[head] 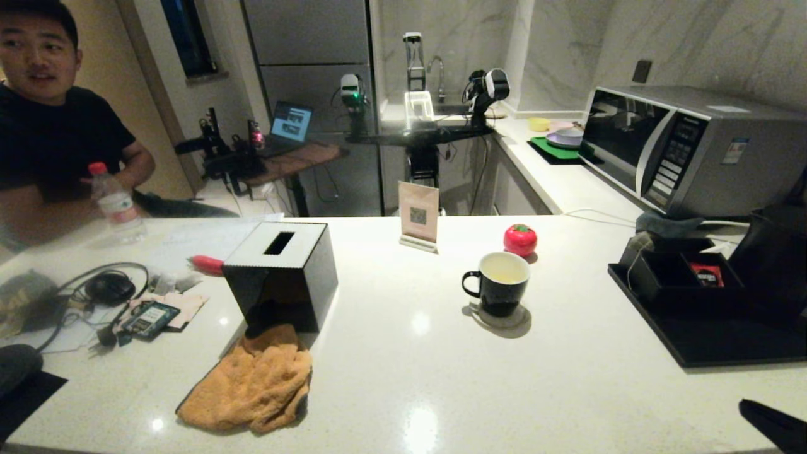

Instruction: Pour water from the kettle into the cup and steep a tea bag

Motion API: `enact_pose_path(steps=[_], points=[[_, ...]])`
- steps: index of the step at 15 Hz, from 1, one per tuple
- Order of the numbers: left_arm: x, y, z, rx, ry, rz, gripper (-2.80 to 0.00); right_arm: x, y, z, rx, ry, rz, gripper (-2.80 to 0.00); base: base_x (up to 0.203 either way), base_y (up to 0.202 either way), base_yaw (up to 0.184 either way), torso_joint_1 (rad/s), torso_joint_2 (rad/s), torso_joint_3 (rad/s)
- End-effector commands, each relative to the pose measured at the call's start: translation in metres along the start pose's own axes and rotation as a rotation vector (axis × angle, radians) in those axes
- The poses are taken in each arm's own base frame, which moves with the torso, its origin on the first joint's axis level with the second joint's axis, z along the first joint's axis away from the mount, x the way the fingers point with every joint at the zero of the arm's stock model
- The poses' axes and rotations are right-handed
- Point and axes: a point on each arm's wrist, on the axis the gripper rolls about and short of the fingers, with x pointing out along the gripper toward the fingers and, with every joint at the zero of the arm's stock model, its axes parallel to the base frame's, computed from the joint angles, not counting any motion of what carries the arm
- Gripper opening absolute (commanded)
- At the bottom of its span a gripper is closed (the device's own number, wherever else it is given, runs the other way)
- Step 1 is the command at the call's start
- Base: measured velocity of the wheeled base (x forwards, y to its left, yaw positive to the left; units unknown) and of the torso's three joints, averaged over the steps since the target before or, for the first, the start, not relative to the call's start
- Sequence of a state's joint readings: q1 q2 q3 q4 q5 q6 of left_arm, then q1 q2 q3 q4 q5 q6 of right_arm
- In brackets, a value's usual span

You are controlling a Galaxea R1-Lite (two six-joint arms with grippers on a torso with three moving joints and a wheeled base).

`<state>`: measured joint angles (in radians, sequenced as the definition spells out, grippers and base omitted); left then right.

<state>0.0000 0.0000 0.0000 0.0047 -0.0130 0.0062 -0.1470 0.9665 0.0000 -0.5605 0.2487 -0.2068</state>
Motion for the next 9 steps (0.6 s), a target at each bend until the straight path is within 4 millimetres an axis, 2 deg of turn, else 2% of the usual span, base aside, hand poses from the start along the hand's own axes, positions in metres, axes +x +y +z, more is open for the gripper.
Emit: enact_pose_path(steps=[1, 5, 9], points=[[0.000, 0.000, 0.000, 0.000, 0.000, -0.001, -2.80, -0.006, 0.003, 0.000, -0.007, -0.029, 0.015, -2.80, 0.000, 0.000, 0.000, 0.000, 0.00, 0.000], [0.000, 0.000, 0.000, 0.000, 0.001, -0.001, -2.80, -0.028, 0.014, -0.008, 0.032, -0.096, 0.062, -2.80, 0.000, 0.000, 0.000, 0.000, 0.00, 0.000], [0.000, 0.000, 0.000, 0.000, 0.001, -0.001, -2.80, -0.031, 0.012, -0.011, 0.060, -0.080, 0.015, -2.80, 0.000, 0.000, 0.000, 0.000, 0.00, 0.000]])
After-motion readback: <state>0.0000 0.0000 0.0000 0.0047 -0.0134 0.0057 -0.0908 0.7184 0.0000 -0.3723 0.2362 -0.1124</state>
